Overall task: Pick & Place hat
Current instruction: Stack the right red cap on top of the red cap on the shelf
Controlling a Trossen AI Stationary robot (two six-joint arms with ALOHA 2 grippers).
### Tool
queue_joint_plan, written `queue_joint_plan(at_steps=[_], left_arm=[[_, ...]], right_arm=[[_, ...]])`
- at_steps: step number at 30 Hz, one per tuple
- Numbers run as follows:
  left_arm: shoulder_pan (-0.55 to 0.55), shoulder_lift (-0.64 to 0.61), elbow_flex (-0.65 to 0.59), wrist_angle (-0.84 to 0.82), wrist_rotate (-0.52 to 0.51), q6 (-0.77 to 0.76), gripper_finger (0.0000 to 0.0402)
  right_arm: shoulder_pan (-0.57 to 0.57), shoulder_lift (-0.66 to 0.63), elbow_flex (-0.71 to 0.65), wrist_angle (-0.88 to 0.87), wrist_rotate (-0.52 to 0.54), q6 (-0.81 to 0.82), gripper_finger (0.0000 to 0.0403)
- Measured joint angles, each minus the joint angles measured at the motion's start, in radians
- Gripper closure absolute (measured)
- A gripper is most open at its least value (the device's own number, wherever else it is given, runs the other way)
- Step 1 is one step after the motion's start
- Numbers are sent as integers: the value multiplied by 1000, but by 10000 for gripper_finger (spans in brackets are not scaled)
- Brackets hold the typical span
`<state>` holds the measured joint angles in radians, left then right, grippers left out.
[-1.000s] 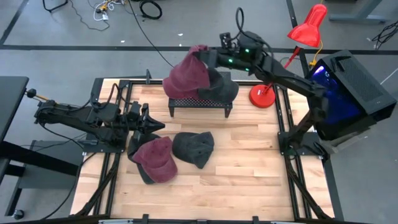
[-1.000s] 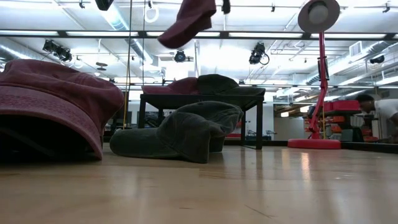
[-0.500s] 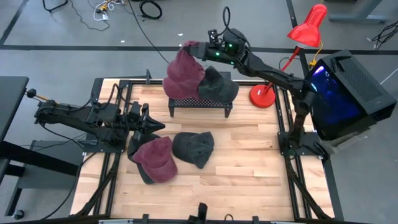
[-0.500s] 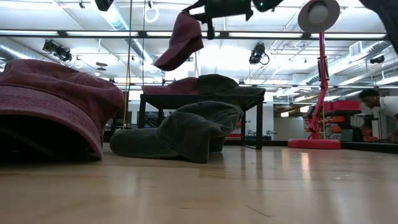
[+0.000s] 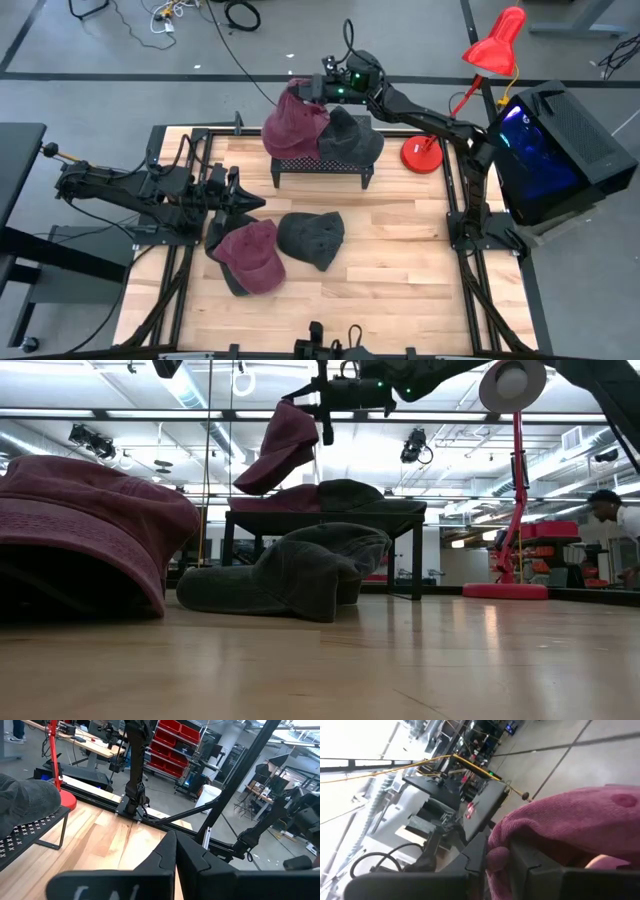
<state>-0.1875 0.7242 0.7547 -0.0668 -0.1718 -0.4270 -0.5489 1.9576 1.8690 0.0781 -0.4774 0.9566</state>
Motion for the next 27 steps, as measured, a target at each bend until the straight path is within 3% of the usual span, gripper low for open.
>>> queue_joint_plan(at_steps=[27], left_arm=[[0, 2, 0, -3, -19, 1, 395]], right_arm=[[-11, 22, 0, 51, -38, 70, 357]])
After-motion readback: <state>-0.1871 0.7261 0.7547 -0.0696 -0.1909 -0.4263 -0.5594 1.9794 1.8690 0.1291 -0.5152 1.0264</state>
